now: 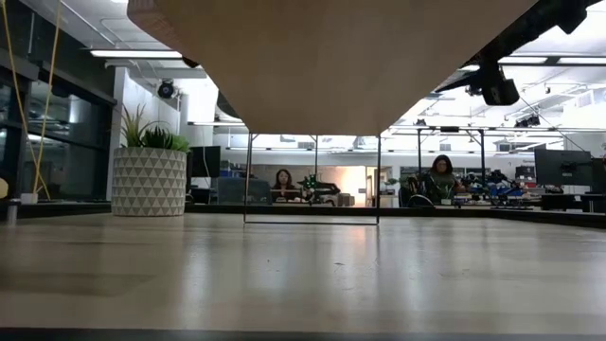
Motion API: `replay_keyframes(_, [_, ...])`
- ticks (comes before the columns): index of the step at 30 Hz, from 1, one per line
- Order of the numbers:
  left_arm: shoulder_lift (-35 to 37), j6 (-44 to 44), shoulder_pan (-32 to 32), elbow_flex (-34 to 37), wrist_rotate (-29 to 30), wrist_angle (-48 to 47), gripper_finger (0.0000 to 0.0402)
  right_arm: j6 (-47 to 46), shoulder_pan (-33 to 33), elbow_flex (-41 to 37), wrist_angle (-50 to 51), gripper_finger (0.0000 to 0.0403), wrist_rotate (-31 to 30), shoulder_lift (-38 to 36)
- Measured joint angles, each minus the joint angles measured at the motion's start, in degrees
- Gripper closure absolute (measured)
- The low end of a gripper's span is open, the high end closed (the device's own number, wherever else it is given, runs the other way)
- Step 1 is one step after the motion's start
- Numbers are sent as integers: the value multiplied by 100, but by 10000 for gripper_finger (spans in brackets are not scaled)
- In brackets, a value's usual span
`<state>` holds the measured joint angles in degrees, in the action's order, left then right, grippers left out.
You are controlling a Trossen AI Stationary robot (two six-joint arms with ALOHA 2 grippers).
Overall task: Pick and place slides into the shelf
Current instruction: Put the top green slides on the shelf
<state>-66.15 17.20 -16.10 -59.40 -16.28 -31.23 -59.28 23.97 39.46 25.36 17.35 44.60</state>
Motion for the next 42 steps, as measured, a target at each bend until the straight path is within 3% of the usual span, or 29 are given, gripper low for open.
replay_keyframes(8, [103,-938,-1,0,-99,-973,401,-226,0,0,-26,220,-371,0])
replay_keyframes(16, [-220,-1362,-2,4,-85,-1008,401,-350,0,0,-187,220,-578,0])
replay_keyframes(42, [-642,-1395,-2,4,84,-919,402,-380,0,0,-254,220,-700,2])
